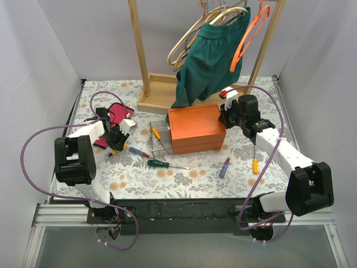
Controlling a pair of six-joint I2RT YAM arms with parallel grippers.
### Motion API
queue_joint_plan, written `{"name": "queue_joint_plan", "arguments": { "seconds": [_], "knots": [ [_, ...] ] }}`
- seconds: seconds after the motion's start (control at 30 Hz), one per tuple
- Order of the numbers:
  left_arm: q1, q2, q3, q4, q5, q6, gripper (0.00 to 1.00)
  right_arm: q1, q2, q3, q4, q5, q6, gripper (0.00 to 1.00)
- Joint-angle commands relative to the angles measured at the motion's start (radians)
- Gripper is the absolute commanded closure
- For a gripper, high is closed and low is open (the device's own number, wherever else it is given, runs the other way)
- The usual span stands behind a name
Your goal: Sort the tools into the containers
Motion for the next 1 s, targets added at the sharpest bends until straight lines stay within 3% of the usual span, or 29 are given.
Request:
{"name": "queue_joint_plan", "arguments": {
  "seconds": [0.0,0.13,0.23,0.33,0.43,0.47,0.5,0.6,0.8,0.97],
  "knots": [
    [0.001,-0.048,0.128,-0.182,0.171,-0.029,0.85,-0.023,0.050,-0.030,-0.196,0.082,-0.026,0.99],
    [0.000,-0.065,0.279,-0.285,0.433,-0.205,0.89,-0.023,0.046,-0.031,-0.199,0.088,-0.029,0.99],
    [-0.002,-0.094,0.336,-0.253,0.523,-0.365,0.96,-0.023,0.044,-0.034,-0.198,0.089,-0.031,0.99],
    [-0.005,-0.145,0.324,-0.089,0.635,-0.594,1.00,-0.023,0.050,-0.034,-0.198,0.083,-0.029,0.99],
    [-0.025,-0.175,0.264,0.165,0.693,-0.921,1.00,-0.023,0.056,-0.024,-0.199,0.082,-0.029,0.99],
    [-0.044,-0.178,0.230,0.292,0.695,-1.001,1.00,-0.023,0.058,-0.020,-0.199,0.083,-0.031,0.99],
    [-0.055,-0.180,0.215,0.357,0.672,-1.176,1.00,-0.023,0.059,-0.014,-0.199,0.083,-0.032,0.99],
    [-0.120,-0.186,0.149,0.558,0.582,-1.403,1.00,-0.023,0.058,-0.010,-0.199,0.083,-0.033,0.99],
    [-0.244,-0.123,0.130,0.620,0.453,-1.503,1.00,-0.023,0.043,-0.020,-0.198,0.083,-0.034,0.99],
    [-0.259,-0.099,0.100,0.571,0.276,-1.551,1.00,-0.023,0.027,-0.040,-0.195,0.080,-0.029,0.99]
  ]
}}
